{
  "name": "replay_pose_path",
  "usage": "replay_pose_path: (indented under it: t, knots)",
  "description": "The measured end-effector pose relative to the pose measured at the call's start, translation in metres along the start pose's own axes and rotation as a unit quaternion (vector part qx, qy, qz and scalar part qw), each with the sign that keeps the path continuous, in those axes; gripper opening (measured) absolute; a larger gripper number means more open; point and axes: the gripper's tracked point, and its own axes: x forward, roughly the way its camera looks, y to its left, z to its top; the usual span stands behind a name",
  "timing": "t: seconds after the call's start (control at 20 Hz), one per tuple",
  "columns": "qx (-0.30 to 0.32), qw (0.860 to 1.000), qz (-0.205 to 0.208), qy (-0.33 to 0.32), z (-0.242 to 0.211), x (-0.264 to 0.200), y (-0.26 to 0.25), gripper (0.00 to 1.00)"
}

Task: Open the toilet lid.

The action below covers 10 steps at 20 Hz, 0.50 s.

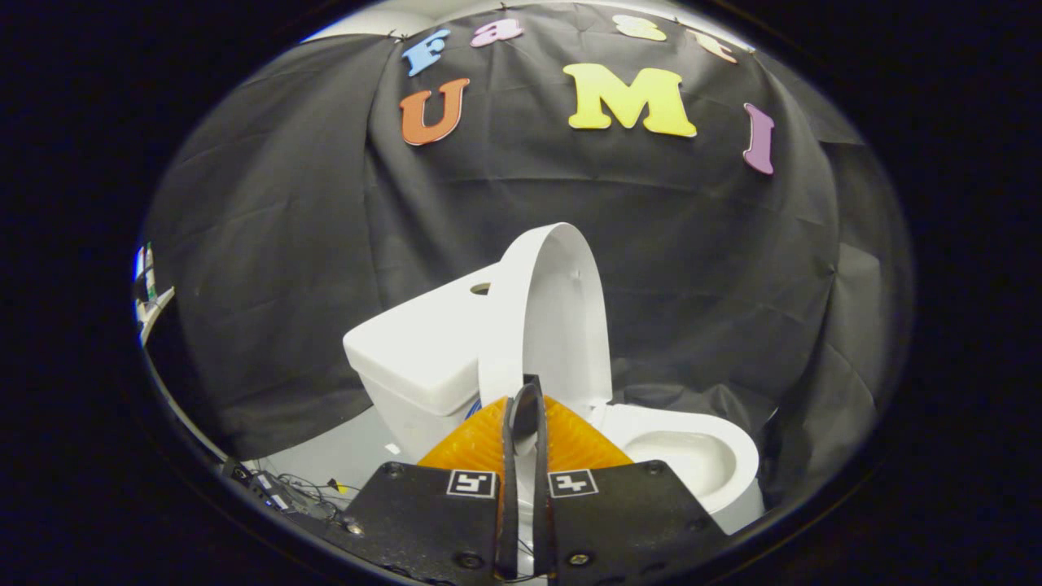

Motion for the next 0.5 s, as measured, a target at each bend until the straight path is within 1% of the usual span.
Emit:
replay_pose_path:
  t: [0.15,0.25,0.3,0.35,0.4,0.45,0.5]
  knots:
    - [-0.012,1.0,-0.011,-0.007,0.001,-0.002,-0.001,0.11]
    - [-0.022,1.0,0.002,-0.005,-0.002,-0.002,0.003,0.15]
    - [-0.025,1.0,0.014,-0.004,-0.002,-0.005,0.005,0.22]
    - [-0.023,0.999,0.024,-0.006,-0.001,-0.01,0.007,0.24]
    - [-0.02,0.999,0.029,-0.015,0.004,-0.016,0.005,0.3]
    - [-0.018,0.999,0.032,-0.027,0.01,-0.025,0.003,0.33]
    - [-0.015,0.999,0.031,-0.036,0.014,-0.032,-0.001,0.43]
